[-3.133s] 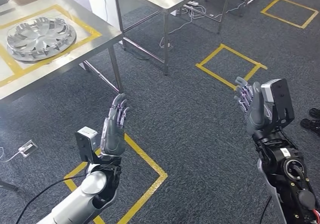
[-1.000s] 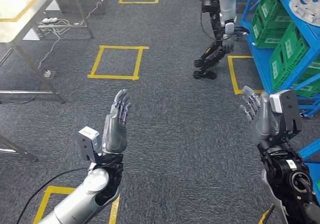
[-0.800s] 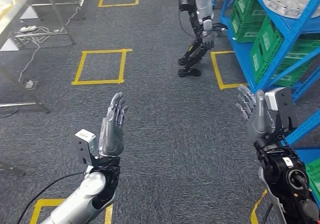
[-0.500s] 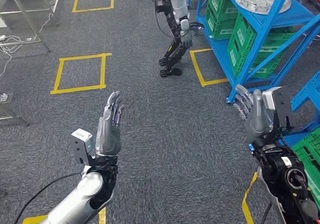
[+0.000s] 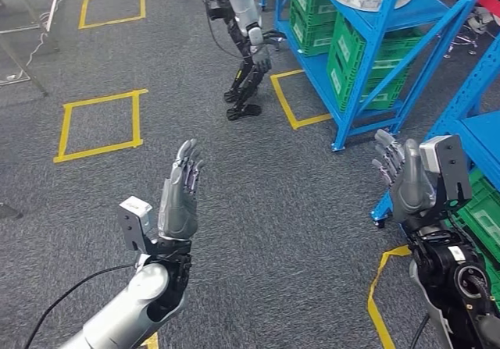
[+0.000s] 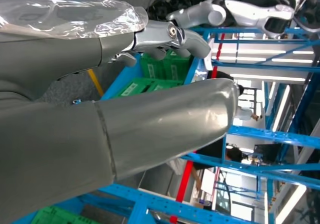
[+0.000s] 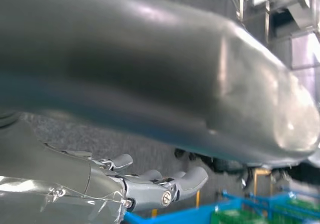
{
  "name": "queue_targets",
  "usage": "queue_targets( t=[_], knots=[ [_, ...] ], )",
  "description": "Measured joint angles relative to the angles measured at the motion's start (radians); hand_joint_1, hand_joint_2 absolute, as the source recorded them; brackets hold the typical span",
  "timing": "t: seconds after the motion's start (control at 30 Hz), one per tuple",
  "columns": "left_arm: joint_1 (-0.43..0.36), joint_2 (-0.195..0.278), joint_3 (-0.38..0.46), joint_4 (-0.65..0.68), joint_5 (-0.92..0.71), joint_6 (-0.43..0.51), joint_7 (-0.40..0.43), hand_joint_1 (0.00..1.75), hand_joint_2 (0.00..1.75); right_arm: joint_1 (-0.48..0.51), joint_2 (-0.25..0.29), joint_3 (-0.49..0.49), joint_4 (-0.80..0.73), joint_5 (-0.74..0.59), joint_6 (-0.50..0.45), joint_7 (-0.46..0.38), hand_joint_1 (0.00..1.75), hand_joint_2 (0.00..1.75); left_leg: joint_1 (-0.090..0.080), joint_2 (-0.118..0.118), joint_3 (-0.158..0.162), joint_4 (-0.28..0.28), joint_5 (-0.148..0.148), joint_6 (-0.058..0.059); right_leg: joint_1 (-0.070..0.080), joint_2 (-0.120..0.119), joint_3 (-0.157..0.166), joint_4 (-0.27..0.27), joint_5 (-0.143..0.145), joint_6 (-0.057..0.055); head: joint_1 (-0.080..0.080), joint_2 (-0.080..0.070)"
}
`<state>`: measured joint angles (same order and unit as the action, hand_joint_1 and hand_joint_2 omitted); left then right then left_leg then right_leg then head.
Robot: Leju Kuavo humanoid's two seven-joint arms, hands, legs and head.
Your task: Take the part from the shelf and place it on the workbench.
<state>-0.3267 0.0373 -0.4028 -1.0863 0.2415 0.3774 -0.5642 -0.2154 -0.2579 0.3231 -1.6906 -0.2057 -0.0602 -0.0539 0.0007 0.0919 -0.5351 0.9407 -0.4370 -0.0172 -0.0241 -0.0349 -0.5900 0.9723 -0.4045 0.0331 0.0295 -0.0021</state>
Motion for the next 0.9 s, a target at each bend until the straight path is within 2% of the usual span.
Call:
queue_targets(
  t=[0.03, 0.07, 0.1, 0.17, 0.2, 0.23, 0.27, 0.3, 0.33, 0.4, 0.43, 0.47, 0.53, 0.57, 0.6, 0.67, 0.7, 0.73, 0.77, 0.8, 0.83, 0.87, 0.9],
  knots=[
    [-0.001, 0.0, 0.0, 0.0, 0.001, -0.001, -0.003, 0.0, 0.0, -0.003, 0.0, 0.002, 0.002, 0.001, -0.002, -0.003, 0.0, 0.0, 0.003, -0.003, 0.001, 0.003, -0.005, -0.005, 0.001, 0.009, 0.0, -0.001, 0.0, -0.007, -0.004, 0.0],
    [-0.001, 0.001, 0.001, 0.0, 0.002, -0.001, -0.005, 0.0, 0.0, -0.008, 0.0, 0.003, 0.003, 0.001, -0.004, -0.006, 0.0, 0.0, 0.007, -0.016, -0.006, 0.02, -0.017, -0.01, 0.001, 0.018, 0.001, -0.002, 0.001, -0.014, -0.007, 0.0],
    [-0.001, 0.001, 0.002, 0.0, 0.002, -0.001, -0.006, 0.0, 0.0, -0.013, 0.001, 0.005, 0.005, 0.001, -0.004, -0.009, 0.0, 0.0, 0.009, -0.035, -0.023, 0.059, -0.04, -0.013, 0.001, 0.026, 0.002, -0.003, 0.003, -0.021, -0.011, 0.0],
    [0.004, 0.004, 0.004, 0.002, 0.004, -0.001, -0.008, 0.0, 0.0, -0.021, 0.002, 0.009, 0.01, 0.001, -0.004, -0.014, 0.0, 0.0, 0.01, -0.074, -0.094, 0.198, -0.103, -0.013, 0.003, 0.043, 0.002, -0.003, 0.003, -0.029, -0.023, 0.0],
    [0.008, 0.007, 0.005, 0.002, 0.005, -0.001, -0.008, 0.0, 0.0, -0.023, 0.004, 0.012, 0.014, 0.001, -0.003, -0.016, 0.0, 0.0, 0.009, -0.082, -0.135, 0.27, -0.127, -0.012, 0.005, 0.054, 0.002, -0.003, 0.003, -0.033, -0.029, 0.0],
    [0.013, 0.009, 0.006, 0.003, 0.006, -0.001, -0.008, 0.0, 0.0, -0.024, 0.005, 0.015, 0.019, 0.001, -0.002, -0.017, 0.0, 0.0, 0.008, -0.085, -0.165, 0.316, -0.133, -0.009, 0.008, 0.066, 0.002, -0.003, 0.003, -0.034, -0.034, 0.0],
    [0.017, 0.011, 0.006, 0.004, 0.007, -0.001, -0.008, 0.0, 0.0, -0.025, 0.007, 0.017, 0.024, 0.002, -0.001, -0.018, 0.0, 0.0, 0.006, -0.088, -0.178, 0.323, -0.121, -0.004, 0.011, 0.077, 0.002, -0.003, 0.003, -0.035, -0.038, 0.0],
    [0.019, 0.012, 0.007, 0.004, 0.008, -0.001, -0.008, 0.0, 0.0, -0.026, 0.008, 0.02, 0.029, 0.002, 0.0, -0.019, 0.0, 0.0, 0.004, -0.092, -0.169, 0.288, -0.089, 0.002, 0.013, 0.09, 0.003, -0.003, 0.003, -0.036, -0.041, 0.0],
    [0.019, 0.013, 0.007, 0.004, 0.008, -0.001, -0.007, 0.0, 0.0, -0.028, 0.009, 0.022, 0.033, 0.002, 0.0, -0.02, 0.0, 0.0, 0.001, -0.102, -0.143, 0.221, -0.048, 0.01, 0.014, 0.101, 0.005, -0.003, 0.003, -0.036, -0.043, 0.0],
    [0.018, 0.016, 0.008, 0.004, 0.007, -0.002, -0.005, 0.0, 0.0, -0.03, 0.01, 0.025, 0.04, 0.002, 0.001, -0.021, 0.0, 0.0, -0.003, -0.144, -0.081, 0.078, 0.014, 0.024, 0.015, 0.123, 0.004, -0.003, 0.002, -0.034, -0.045, 0.0],
    [0.017, 0.018, 0.008, 0.003, 0.007, -0.002, -0.004, 0.0, 0.0, -0.03, 0.01, 0.026, 0.042, 0.002, 0.001, -0.021, 0.0, 0.0, -0.005, -0.158, -0.061, 0.036, 0.027, 0.026, 0.014, 0.133, 0.002, -0.002, 0.003, -0.031, -0.045, 0.0],
    [0.017, 0.019, 0.008, 0.003, 0.007, -0.003, -0.004, 0.0, 0.0, -0.03, 0.011, 0.027, 0.043, 0.002, 0.002, -0.022, 0.0, 0.0, -0.006, -0.163, -0.053, 0.018, 0.028, 0.027, 0.013, 0.143, 0.0, -0.003, 0.003, -0.027, -0.046, 0.0],
    [0.016, 0.019, 0.008, 0.003, 0.007, -0.003, -0.003, 0.0, 0.0, -0.029, 0.011, 0.028, 0.045, 0.002, 0.002, -0.022, 0.0, 0.0, -0.005, -0.142, -0.046, 0.007, 0.03, 0.028, 0.01, 0.155, -0.004, -0.003, 0.004, -0.017, -0.046, 0.0],
    [0.015, 0.018, 0.008, 0.002, 0.006, -0.003, -0.003, 0.0, 0.0, -0.03, 0.011, 0.029, 0.046, 0.002, 0.002, -0.022, 0.0, 0.0, -0.004, -0.131, -0.041, 0.001, 0.032, 0.031, 0.011, 0.143, -0.008, 0.007, -0.004, -0.013, -0.044, 0.0],
    [0.013, 0.017, 0.008, 0.002, 0.006, -0.003, -0.002, 0.0, 0.0, -0.03, 0.011, 0.03, 0.046, 0.002, 0.002, -0.023, 0.0, 0.0, -0.002, -0.119, -0.035, -0.006, 0.034, 0.034, 0.013, 0.12, -0.02, 0.035, -0.022, -0.009, -0.04, 0.0],
    [0.014, 0.016, 0.008, 0.001, 0.003, -0.003, 0.0, 0.0, 0.0, -0.031, 0.011, 0.032, 0.048, 0.002, 0.003, -0.024, 0.0, 0.0, -0.002, -0.096, -0.029, -0.012, 0.035, 0.039, 0.015, 0.067, -0.071, 0.15, -0.085, -0.002, -0.029, 0.0],
    [0.016, 0.017, 0.008, 0.001, 0.002, -0.003, 0.0, 0.0, 0.0, -0.03, 0.011, 0.033, 0.05, 0.002, 0.003, -0.024, 0.0, 0.0, -0.002, -0.084, -0.028, -0.012, 0.034, 0.04, 0.012, 0.055, -0.103, 0.22, -0.115, 0.002, -0.024, 0.0],
    [0.018, 0.017, 0.008, 0.001, 0.0, -0.003, 0.002, 0.0, 0.0, -0.027, 0.011, 0.035, 0.051, 0.002, 0.003, -0.024, 0.0, 0.0, -0.002, -0.073, -0.028, -0.011, 0.033, 0.04, 0.009, 0.048, -0.127, 0.27, -0.131, 0.006, -0.02, 0.0],
    [0.021, 0.017, 0.008, 0.001, -0.001, -0.002, 0.005, 0.0, 0.0, -0.025, 0.011, 0.036, 0.052, 0.002, 0.001, -0.024, 0.0, 0.0, -0.001, -0.062, -0.027, -0.011, 0.031, 0.039, 0.005, 0.044, -0.134, 0.285, -0.128, 0.01, -0.015, 0.0],
    [0.023, 0.018, 0.008, 0.0, -0.002, -0.002, 0.008, 0.0, 0.0, -0.024, 0.011, 0.038, 0.053, 0.002, 0.0, -0.024, 0.0, 0.0, -0.001, -0.051, -0.026, -0.01, 0.029, 0.036, 0.001, 0.038, -0.12, 0.258, -0.107, 0.014, -0.011, 0.0],
    [0.025, 0.019, 0.008, -0.002, -0.002, -0.001, 0.011, 0.0, 0.0, -0.023, 0.011, 0.039, 0.053, 0.002, -0.001, -0.024, 0.0, 0.0, 0.0, -0.041, -0.024, -0.008, 0.026, 0.032, -0.003, 0.027, -0.087, 0.196, -0.073, 0.017, -0.007, 0.0],
    [0.026, 0.019, 0.008, -0.004, -0.003, -0.001, 0.014, 0.0, 0.0, -0.024, 0.011, 0.04, 0.053, 0.002, -0.002, -0.024, 0.0, 0.0, 0.0, -0.033, -0.022, -0.006, 0.022, 0.027, -0.004, 0.004, -0.049, 0.12, -0.043, 0.02, -0.002, 0.0],
    [0.027, 0.021, 0.009, -0.007, -0.004, 0.0, 0.017, 0.0, 0.0, -0.024, 0.011, 0.042, 0.053, 0.002, -0.003, -0.024, 0.0, 0.0, -0.002, -0.025, -0.021, -0.002, 0.018, 0.021, -0.003, -0.012, -0.018, 0.058, -0.021, 0.018, 0.003, 0.0]
  ],
)
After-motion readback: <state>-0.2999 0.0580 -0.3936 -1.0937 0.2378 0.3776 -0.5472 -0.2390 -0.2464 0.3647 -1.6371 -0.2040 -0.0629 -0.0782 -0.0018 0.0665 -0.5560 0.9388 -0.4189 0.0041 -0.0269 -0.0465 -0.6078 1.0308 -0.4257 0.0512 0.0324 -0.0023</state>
